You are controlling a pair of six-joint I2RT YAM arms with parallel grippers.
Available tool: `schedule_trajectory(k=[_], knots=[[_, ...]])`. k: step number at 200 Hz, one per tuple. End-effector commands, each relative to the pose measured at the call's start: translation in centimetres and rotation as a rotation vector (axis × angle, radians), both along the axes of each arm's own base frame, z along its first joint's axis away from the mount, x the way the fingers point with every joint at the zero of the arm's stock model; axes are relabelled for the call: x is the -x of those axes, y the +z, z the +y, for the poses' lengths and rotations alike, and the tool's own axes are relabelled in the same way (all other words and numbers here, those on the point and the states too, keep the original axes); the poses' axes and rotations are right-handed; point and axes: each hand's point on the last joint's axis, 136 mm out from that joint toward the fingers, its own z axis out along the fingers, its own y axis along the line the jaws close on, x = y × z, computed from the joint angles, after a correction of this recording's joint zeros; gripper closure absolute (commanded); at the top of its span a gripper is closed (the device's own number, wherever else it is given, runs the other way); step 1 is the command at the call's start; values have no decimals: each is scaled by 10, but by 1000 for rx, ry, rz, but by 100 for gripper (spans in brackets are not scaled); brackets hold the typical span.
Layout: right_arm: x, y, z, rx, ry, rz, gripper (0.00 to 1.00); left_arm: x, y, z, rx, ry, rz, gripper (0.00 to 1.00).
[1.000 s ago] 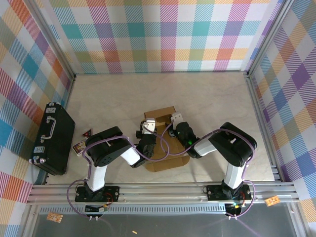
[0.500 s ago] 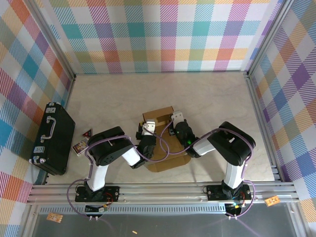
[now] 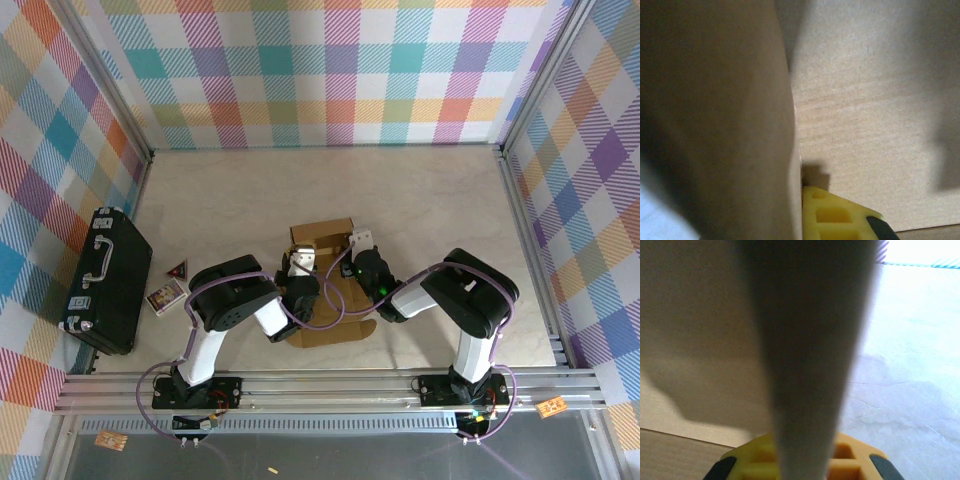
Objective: Fold the paper box
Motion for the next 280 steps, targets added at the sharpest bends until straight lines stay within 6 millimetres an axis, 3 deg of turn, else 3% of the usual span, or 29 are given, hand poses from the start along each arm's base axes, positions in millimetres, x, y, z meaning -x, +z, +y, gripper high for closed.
schedule_trajectory(k=[1, 15, 35, 50, 78, 97, 127, 161, 184, 199, 241, 259, 280], knots=[[12, -5, 10, 14, 50, 40, 96, -4, 8, -2, -52, 6, 6, 100], [14, -7, 11, 3, 54, 51, 86, -5, 8, -4, -48, 1, 14, 100], [18, -7, 12, 3, 71, 73, 56, -6, 6, -5, -34, 2, 22, 100], [23, -6, 7, 21, 74, 97, 40, -4, 2, -4, -26, 1, 31, 100], [45, 2, -8, 73, 110, 157, 26, 0, 0, 0, -2, -4, 52, 100], [62, 19, -20, 90, 130, 215, 19, 2, 2, 4, 18, 13, 90, 100], [84, 54, -54, 93, 101, 302, 14, -2, 2, 19, 161, 59, 219, 100], [101, 122, -105, -74, -34, 326, 13, -1, -4, 43, 370, 166, 466, 100], [109, 152, -129, -129, -112, 354, 15, 12, -2, 33, 547, 192, 646, 100], [111, 155, -130, -115, -115, 378, 14, 18, -5, 15, 705, 173, 749, 100], [108, 136, -127, -87, -125, 433, 13, 46, -14, 7, 900, 438, 946, 100], [107, 132, -127, -80, -124, 428, 13, 53, -16, 4, 931, 546, 974, 100], [106, 132, -130, -74, -130, 417, 13, 59, -27, -2, 1062, 632, 959, 93]])
